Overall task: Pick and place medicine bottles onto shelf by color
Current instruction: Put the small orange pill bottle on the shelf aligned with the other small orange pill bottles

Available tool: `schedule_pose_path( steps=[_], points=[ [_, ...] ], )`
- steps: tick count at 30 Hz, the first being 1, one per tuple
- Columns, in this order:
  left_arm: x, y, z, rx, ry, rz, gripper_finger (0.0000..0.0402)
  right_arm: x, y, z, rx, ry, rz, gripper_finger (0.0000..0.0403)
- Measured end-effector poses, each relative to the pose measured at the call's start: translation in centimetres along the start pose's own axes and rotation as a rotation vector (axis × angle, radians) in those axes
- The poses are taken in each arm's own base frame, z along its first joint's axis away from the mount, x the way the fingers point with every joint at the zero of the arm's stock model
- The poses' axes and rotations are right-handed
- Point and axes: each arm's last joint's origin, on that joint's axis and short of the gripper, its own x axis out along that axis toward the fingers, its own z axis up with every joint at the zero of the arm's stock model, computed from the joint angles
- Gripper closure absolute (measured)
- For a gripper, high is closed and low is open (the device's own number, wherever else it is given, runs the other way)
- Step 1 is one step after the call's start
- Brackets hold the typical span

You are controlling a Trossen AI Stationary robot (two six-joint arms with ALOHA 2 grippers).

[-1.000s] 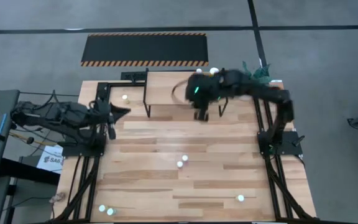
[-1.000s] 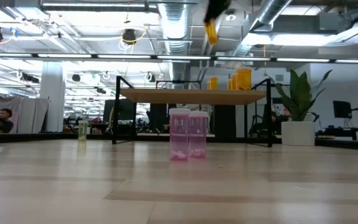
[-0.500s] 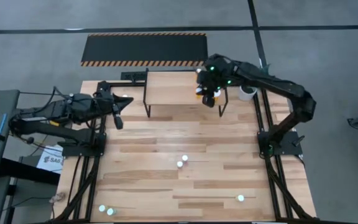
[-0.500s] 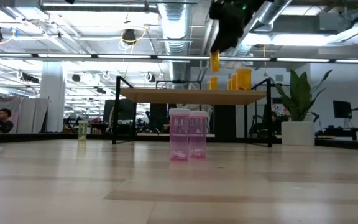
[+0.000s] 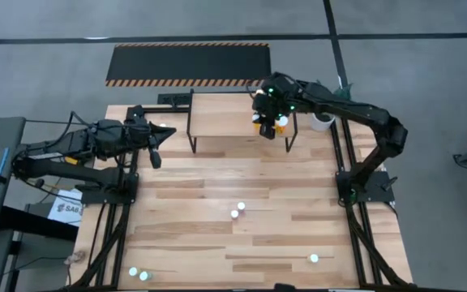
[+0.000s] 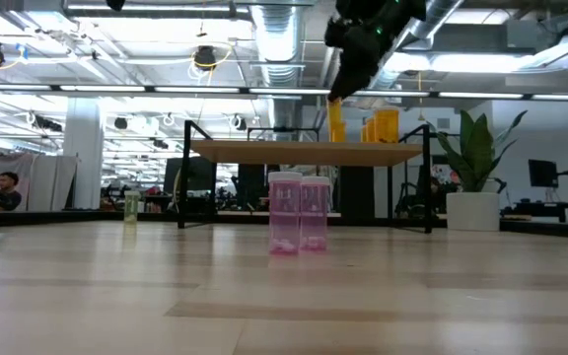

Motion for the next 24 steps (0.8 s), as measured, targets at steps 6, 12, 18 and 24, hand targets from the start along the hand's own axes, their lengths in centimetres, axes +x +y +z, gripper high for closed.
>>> schedule_pose_path(
  steps=[6,12,18,24],
  points=[
    [0.0,0.0,0.0,-0.005,0.0,0.0,0.0401,0.0,-0.4,-1.9,0.037,-0.042,-0.018,0.0269],
    [0.0,0.0,0.2,-0.015,-0.018,0.001,0.0401,-0.3,0.0,-1.4,0.05,-0.1,-0.018,0.0269],
    [0.0,0.0,0.3,-0.02,-0.028,0.001,0.0401,0.6,0.3,-1.8,0.049,-0.044,0.004,0.0268],
    [0.0,0.0,0.3,-0.035,-0.028,-0.004,0.0401,1.6,0.3,-1.8,0.032,-0.023,0.006,0.0268]
  ],
)
